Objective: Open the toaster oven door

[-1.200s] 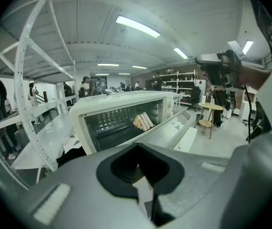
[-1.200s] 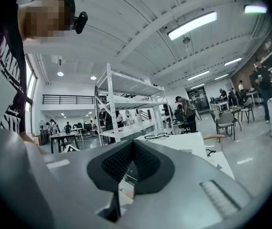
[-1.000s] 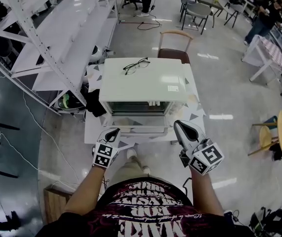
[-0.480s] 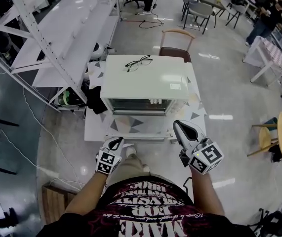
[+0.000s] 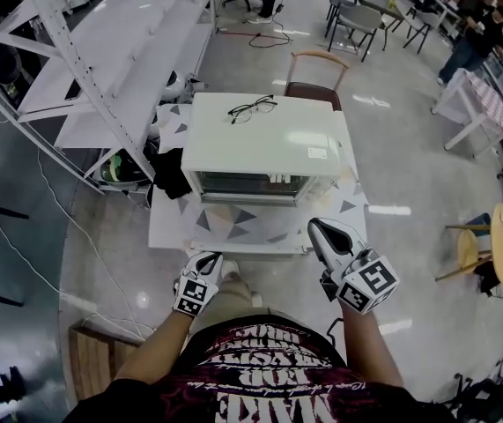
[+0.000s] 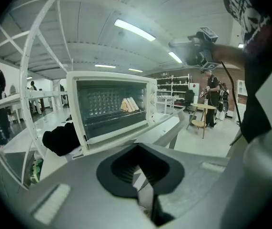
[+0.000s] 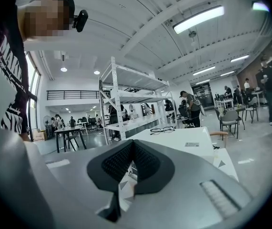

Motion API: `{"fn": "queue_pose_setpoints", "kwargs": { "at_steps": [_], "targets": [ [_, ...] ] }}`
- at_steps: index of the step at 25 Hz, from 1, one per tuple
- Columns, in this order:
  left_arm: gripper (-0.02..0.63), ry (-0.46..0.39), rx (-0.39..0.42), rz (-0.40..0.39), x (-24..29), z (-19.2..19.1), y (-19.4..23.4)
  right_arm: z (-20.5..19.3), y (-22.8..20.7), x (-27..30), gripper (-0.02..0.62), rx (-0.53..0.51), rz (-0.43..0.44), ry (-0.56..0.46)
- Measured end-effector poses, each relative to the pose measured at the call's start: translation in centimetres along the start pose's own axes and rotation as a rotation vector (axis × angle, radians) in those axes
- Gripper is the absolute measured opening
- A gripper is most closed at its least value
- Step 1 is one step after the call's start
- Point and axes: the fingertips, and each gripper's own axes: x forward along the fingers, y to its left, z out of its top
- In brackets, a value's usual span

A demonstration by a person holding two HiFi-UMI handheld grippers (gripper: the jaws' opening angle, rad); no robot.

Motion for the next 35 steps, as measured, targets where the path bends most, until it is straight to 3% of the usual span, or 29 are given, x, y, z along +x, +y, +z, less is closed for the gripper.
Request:
{"fn": "queue_pose_setpoints", "kwargs": {
  "at_steps": [16, 26, 32, 35],
  "targets": [
    [0.002, -0.039, -0.14, 0.046, 1.5, -5.4, -0.5, -3.4, 2.1, 0.5, 0.026, 0.013, 0.037, 0.1],
    [0.002, -0.076, -0.141, 0.035, 1.9, -6.8, -1.0, -5.8, 3.3, 0.6, 0.026, 0.045, 0.066, 0.147],
    [0.023, 0.122, -0.061, 0.015, 1.7, -10.7, -1.3, -5.2, 3.5, 1.0, 0.026, 0.05, 0.083, 0.123],
    [0.023, 0.143, -0.047, 0.013, 0.3, -10.3, -1.2, -4.6, 3.6, 1.1, 0.026, 0.046, 0.089, 0.104]
  ]
}}
